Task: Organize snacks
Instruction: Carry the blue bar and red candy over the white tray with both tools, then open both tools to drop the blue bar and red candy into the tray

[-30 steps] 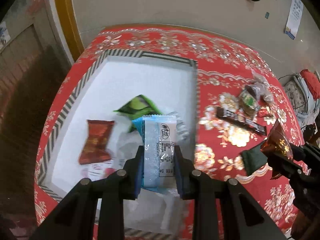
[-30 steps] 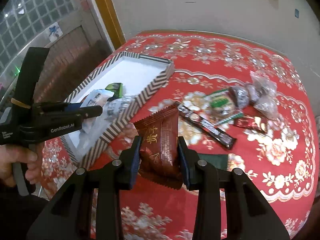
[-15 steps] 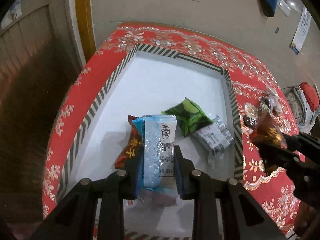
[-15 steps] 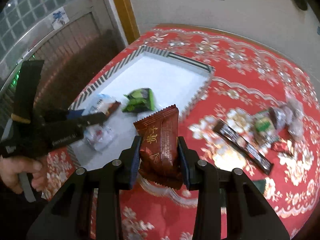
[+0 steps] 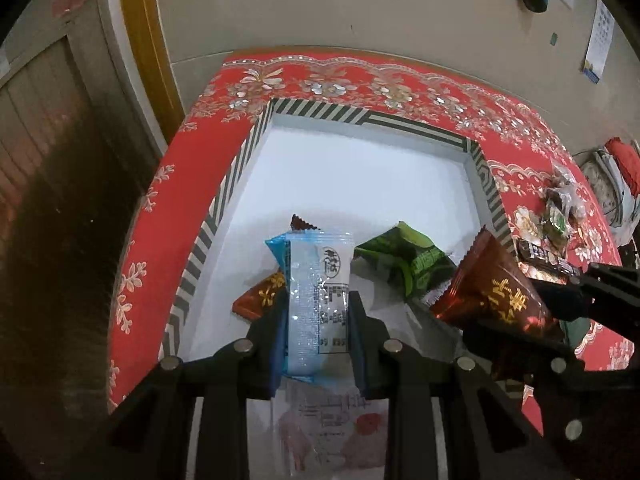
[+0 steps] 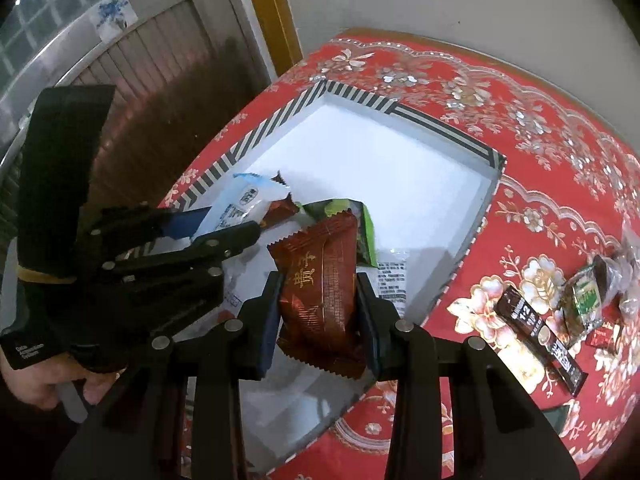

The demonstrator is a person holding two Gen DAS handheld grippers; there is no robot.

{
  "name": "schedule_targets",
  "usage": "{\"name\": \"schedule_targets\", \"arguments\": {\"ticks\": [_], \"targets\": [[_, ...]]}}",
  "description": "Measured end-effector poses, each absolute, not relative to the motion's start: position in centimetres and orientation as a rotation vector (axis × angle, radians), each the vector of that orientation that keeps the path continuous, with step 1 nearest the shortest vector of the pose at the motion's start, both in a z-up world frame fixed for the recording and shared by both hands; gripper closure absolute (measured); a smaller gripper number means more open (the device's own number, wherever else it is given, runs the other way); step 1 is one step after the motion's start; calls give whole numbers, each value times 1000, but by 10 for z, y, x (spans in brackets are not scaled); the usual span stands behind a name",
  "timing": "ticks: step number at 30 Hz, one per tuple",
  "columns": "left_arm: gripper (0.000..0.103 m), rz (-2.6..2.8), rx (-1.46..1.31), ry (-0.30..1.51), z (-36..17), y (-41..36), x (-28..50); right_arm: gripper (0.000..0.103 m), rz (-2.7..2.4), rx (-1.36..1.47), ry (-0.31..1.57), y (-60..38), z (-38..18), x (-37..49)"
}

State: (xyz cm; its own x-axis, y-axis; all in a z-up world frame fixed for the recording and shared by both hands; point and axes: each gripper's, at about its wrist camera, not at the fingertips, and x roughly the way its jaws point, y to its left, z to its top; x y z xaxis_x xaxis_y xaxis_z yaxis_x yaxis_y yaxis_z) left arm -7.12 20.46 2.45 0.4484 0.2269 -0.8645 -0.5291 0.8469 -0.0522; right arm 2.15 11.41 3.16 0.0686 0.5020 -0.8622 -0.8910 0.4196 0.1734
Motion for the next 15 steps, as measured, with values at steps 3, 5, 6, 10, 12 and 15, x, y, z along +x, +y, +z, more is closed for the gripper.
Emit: {"name": "schedule_targets", "arguments": {"ticks": [3,5,6,10,12,15], "targets": [[74,475,-335,1003,24,205,-71,69,1107,-467,1045,115,30,21],[74,476,-338,1003,24,204,-72,69,1103,-471,1045,117,30,20],[74,476,-339,1005,24,205,-72,69,1103,-475,1045,118,29,20],[72,485,-363,1023,21,206,-74,68,1112,-501,1040,122,29,15],[64,490,-393,1035,18,209,-77,68,1120,-509,1042,124,29,12],[45,521,-405,1036,18,210,-82,68,1134,-504,1039,123,30,8]]}}
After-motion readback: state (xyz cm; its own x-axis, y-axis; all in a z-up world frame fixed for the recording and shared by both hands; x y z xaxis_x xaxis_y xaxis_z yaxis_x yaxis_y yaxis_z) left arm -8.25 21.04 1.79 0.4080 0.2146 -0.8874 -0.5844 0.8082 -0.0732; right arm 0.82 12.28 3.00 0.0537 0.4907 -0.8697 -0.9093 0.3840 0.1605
